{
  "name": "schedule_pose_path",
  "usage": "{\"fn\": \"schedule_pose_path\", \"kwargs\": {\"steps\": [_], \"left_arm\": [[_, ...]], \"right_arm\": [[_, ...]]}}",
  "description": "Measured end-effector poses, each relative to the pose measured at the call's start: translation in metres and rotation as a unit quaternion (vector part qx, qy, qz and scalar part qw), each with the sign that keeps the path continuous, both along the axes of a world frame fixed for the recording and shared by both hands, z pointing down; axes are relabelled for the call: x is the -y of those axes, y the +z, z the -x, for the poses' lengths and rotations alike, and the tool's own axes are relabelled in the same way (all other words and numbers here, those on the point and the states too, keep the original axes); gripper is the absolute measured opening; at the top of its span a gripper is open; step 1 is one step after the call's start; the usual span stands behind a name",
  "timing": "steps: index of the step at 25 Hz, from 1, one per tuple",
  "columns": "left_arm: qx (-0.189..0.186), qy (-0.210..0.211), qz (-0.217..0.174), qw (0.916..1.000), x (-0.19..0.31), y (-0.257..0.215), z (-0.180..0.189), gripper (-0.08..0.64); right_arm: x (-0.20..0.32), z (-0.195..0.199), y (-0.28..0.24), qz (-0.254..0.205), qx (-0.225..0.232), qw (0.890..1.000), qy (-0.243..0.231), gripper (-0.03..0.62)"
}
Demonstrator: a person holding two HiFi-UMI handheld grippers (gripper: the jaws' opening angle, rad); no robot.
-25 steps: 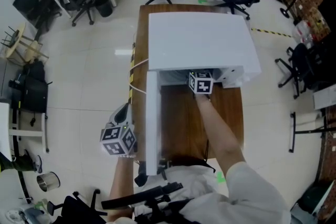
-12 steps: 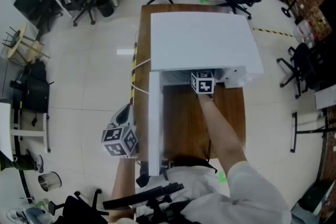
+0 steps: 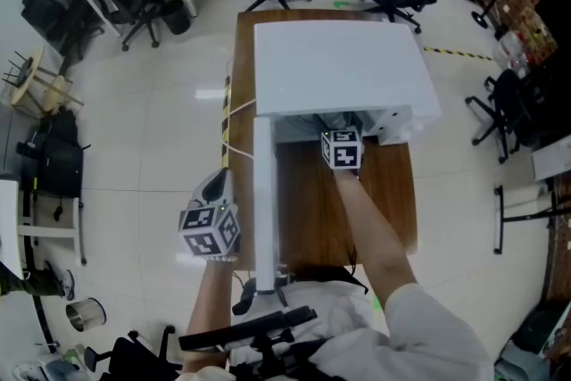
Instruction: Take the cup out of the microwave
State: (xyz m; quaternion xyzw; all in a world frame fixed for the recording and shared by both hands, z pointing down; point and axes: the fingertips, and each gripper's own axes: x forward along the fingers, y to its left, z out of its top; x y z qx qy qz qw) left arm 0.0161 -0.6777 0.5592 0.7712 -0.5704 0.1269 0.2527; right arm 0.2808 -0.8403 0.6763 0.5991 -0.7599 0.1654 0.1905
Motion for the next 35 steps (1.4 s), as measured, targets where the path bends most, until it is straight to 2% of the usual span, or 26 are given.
{"fn": "schedule_pose_path", "kwargs": {"steps": [6,15,26,35], "left_arm": [[-0.001,0.023,-0.015,0.9996,0.001,-0.015,-0.016,-0.006],[-0.009,0.055,-0.025,0.9981,-0.038,-0.03,-0.022,-0.006],[-0.019,0.079,-0.027,0.9963,-0.083,-0.034,-0.026,-0.006],[-0.029,0.084,-0.031,0.9955,-0.091,-0.035,-0.027,-0.006]], "right_arm": [[-0.045,0.016,-0.028,-0.01,0.026,1.0,-0.001,0.376],[-0.125,0.046,-0.085,-0.022,0.054,0.998,-0.016,0.376],[-0.22,0.048,-0.12,-0.023,0.072,0.997,-0.003,0.376],[-0.263,0.039,-0.146,-0.043,0.093,0.995,0.016,0.373]]}}
